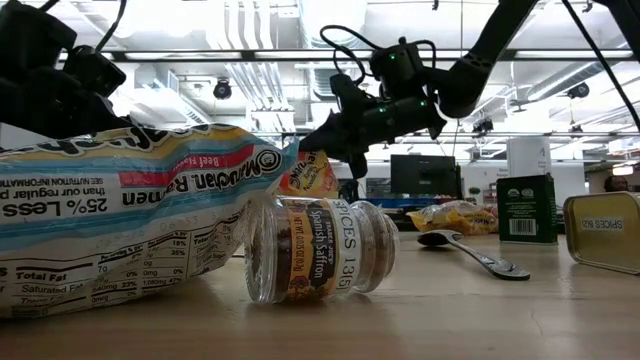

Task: Pick & Place Food Item
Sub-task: Put the orange noodle pack into the yellow bin

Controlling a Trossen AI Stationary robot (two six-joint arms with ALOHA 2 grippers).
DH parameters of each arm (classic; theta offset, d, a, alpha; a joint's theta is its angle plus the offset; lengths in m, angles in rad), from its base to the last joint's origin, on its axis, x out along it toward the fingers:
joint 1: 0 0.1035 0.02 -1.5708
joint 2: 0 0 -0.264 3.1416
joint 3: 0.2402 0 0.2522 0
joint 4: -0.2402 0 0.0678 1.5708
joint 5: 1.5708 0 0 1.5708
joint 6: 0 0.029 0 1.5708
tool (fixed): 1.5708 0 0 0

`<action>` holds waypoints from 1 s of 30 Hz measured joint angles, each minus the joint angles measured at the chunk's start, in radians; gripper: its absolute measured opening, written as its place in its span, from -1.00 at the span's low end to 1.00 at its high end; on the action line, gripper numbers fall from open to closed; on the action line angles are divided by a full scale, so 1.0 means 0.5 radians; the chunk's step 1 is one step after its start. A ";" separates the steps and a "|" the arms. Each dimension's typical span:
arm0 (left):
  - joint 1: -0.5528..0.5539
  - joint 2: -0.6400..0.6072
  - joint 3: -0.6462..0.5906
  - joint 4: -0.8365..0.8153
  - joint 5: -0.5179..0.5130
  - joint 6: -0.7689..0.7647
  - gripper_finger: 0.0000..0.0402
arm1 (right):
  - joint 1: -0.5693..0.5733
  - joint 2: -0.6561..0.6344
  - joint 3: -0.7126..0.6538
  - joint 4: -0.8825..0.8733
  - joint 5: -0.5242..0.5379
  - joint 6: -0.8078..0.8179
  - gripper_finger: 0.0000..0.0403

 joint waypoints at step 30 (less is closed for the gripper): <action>0.000 0.000 0.000 0.000 0.000 0.000 -0.06 | -0.104 -0.007 0.100 -0.083 0.053 -0.263 -0.26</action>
